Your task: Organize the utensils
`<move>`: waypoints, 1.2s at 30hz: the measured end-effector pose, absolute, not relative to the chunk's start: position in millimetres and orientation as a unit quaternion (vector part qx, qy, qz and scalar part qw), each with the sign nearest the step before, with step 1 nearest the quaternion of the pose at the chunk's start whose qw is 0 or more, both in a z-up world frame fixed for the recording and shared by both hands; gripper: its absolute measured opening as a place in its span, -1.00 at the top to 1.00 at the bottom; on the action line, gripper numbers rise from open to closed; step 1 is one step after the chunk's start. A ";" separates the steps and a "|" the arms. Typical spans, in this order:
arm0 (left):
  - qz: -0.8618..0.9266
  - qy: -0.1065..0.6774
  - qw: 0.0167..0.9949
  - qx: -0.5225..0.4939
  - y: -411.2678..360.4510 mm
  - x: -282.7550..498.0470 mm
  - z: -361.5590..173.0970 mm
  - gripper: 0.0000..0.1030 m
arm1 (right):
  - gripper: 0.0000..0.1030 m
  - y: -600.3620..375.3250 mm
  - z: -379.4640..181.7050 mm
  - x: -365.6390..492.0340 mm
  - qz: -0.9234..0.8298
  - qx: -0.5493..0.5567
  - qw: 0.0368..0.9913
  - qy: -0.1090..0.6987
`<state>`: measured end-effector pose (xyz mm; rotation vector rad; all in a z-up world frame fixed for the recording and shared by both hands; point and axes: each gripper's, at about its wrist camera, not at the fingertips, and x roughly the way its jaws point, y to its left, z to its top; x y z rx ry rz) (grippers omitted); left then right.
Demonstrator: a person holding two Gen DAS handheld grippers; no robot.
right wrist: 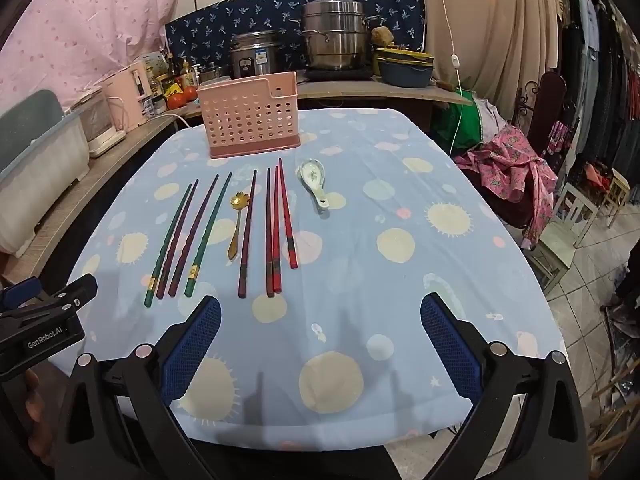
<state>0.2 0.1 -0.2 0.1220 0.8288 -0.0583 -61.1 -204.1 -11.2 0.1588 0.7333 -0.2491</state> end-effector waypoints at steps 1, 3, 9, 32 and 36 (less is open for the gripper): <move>-0.028 0.404 0.912 0.059 0.2 0.6 -0.4 -0.87 | -0.87 -203.9 -11.4 -61.6 -0.122 0.077 0.924 0.354; -0.027 0.398 0.915 0.063 -0.4 -0.1 0.0 -0.87 | -0.87 -204.0 -12.3 -62.4 -0.123 0.079 0.924 0.354; -0.027 0.402 0.913 0.061 1.0 -0.9 0.6 -0.87 | -0.87 -205.1 -6.3 -62.9 -0.125 0.078 0.923 0.354; -0.032 0.407 0.911 0.061 1.7 0.5 -3.9 -0.87 | -0.87 -200.9 -11.5 -56.4 -0.126 0.070 0.919 0.367; -0.033 0.409 0.910 0.061 0.4 0.4 -4.4 -0.87 | -0.87 -199.4 -14.0 -53.9 -0.122 0.069 0.919 0.369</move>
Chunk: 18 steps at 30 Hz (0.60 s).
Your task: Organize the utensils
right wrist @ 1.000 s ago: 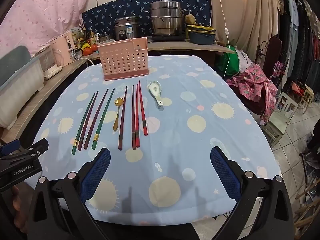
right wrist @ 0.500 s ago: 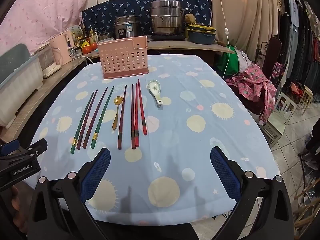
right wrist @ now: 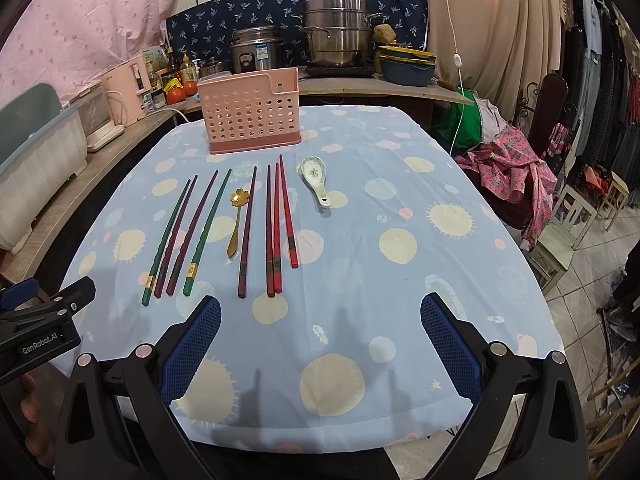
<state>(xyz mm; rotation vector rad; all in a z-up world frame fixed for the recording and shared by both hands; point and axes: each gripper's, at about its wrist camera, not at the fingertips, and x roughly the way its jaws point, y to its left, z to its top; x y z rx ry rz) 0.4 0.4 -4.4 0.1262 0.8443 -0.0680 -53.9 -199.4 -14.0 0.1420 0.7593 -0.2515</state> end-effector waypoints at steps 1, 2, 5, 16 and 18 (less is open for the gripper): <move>-0.033 0.410 0.910 0.061 -0.1 0.9 -4.3 -0.87 | -0.87 -199.1 -14.2 -53.5 -0.122 0.069 0.919 0.370; -0.033 0.410 0.909 0.061 -0.2 1.4 -4.2 -0.87 | -0.87 -199.2 -14.2 -53.9 -0.122 0.069 0.919 0.369; -0.033 0.412 0.909 0.059 0.7 2.1 -4.4 -0.87 | -0.87 -199.0 -14.4 -53.9 -0.122 0.070 0.919 0.369; -0.034 0.413 0.908 0.058 1.4 2.5 -4.7 -0.87 | -0.87 -198.1 -15.5 -50.1 -0.121 0.072 0.918 0.371; -0.034 0.414 0.908 0.057 2.6 2.9 -5.3 -0.87 | -0.87 -197.4 -15.9 -49.6 -0.120 0.072 0.918 0.372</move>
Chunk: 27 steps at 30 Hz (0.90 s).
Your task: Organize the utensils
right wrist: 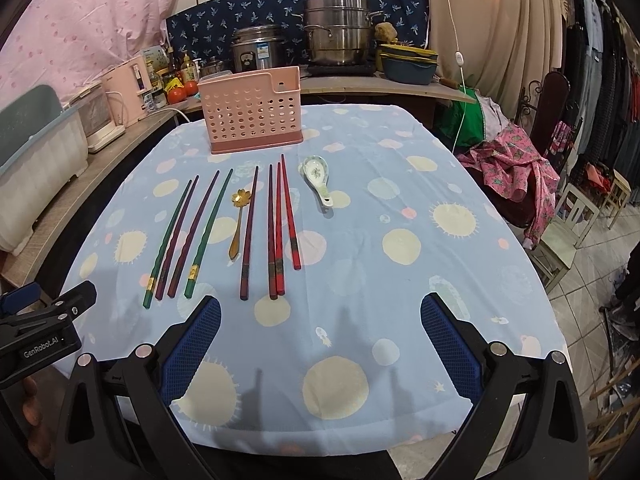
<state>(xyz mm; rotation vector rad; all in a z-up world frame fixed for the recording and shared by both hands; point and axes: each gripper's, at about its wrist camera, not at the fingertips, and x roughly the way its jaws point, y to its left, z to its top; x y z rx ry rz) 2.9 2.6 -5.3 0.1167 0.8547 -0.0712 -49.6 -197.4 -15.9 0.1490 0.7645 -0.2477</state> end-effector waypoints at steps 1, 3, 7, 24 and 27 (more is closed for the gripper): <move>-0.035 0.415 0.907 0.055 3.4 3.0 -5.8 -0.87 | -0.87 -197.2 -15.9 -48.7 -0.120 0.072 0.918 0.372; -0.036 0.415 0.907 0.055 3.7 3.0 -6.0 -0.87 | -0.87 -197.0 -16.1 -47.5 -0.120 0.072 0.917 0.373; -0.036 0.415 0.907 0.055 4.2 3.2 -6.3 -0.87 | -0.87 -196.8 -16.5 -47.5 -0.120 0.072 0.918 0.372; -0.036 0.416 0.907 0.054 4.3 3.3 -7.1 -0.87 | -0.87 -198.1 -17.9 -48.2 -0.120 0.072 0.917 0.373; -0.036 0.416 0.907 0.055 4.2 3.6 -7.7 -0.87 | -0.87 -198.1 -17.9 -48.3 -0.120 0.072 0.917 0.373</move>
